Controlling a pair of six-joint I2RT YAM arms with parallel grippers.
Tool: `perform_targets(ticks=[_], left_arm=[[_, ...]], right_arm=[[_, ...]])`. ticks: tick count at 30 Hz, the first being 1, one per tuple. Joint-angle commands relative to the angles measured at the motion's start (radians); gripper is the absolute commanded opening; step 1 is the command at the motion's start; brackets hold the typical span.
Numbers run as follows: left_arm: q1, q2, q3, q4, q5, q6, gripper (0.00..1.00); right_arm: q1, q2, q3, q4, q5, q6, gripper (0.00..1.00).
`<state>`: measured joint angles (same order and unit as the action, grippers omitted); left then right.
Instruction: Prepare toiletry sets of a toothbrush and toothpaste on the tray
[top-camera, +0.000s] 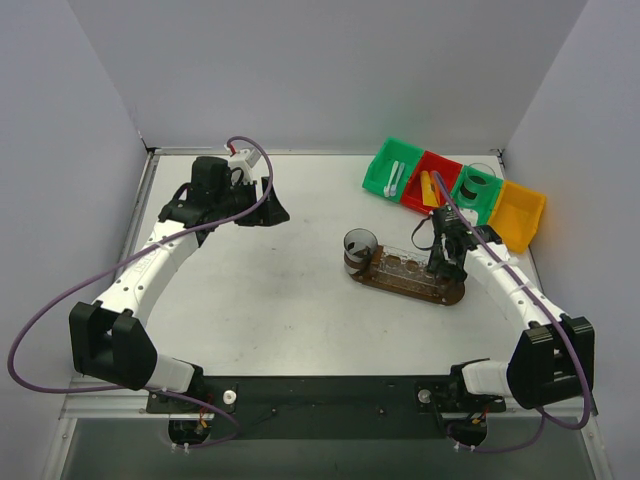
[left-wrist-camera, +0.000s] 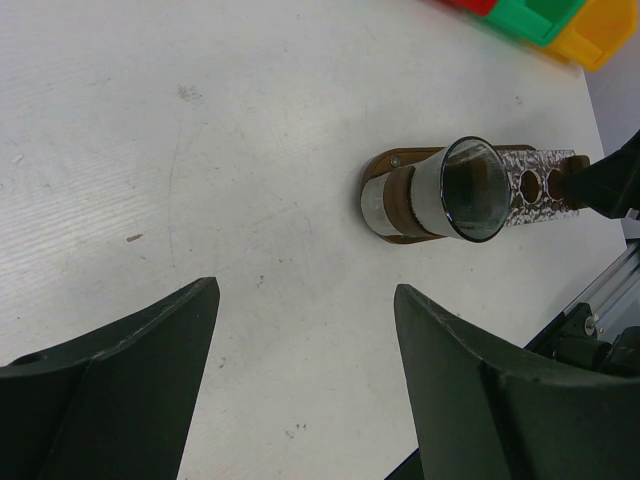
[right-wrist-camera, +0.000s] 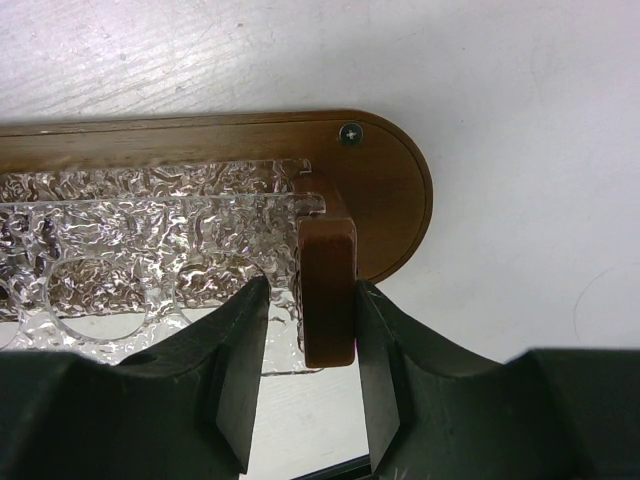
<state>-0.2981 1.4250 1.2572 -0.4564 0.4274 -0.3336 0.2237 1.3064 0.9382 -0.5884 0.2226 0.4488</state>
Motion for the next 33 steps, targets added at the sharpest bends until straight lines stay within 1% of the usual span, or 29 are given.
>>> perform_targets(ticks=[1,8,16,19,26,33], left_arm=[[0.007,-0.038,0.004,0.051,0.016,-0.004,0.81],[0.007,-0.041,0.002,0.053,0.016,-0.004,0.81],[0.007,-0.047,0.001,0.053,0.011,-0.005,0.81],[0.007,-0.054,0.002,0.053,0.010,-0.005,0.81],[0.007,-0.064,0.011,0.059,-0.010,-0.005,0.81],[0.005,-0.080,0.027,0.065,-0.045,-0.012,0.81]], right_arm=[[0.005,-0.039,0.011,-0.054,0.058,0.008,0.36],[-0.001,-0.041,0.034,-0.056,0.058,0.010,0.47],[-0.026,-0.064,0.080,-0.057,0.031,0.024,0.48],[-0.040,-0.076,0.123,-0.059,0.027,0.015,0.48],[-0.078,-0.081,0.255,-0.073,0.021,-0.030,0.47],[-0.121,-0.039,0.404,-0.096,0.034,-0.104,0.48]])
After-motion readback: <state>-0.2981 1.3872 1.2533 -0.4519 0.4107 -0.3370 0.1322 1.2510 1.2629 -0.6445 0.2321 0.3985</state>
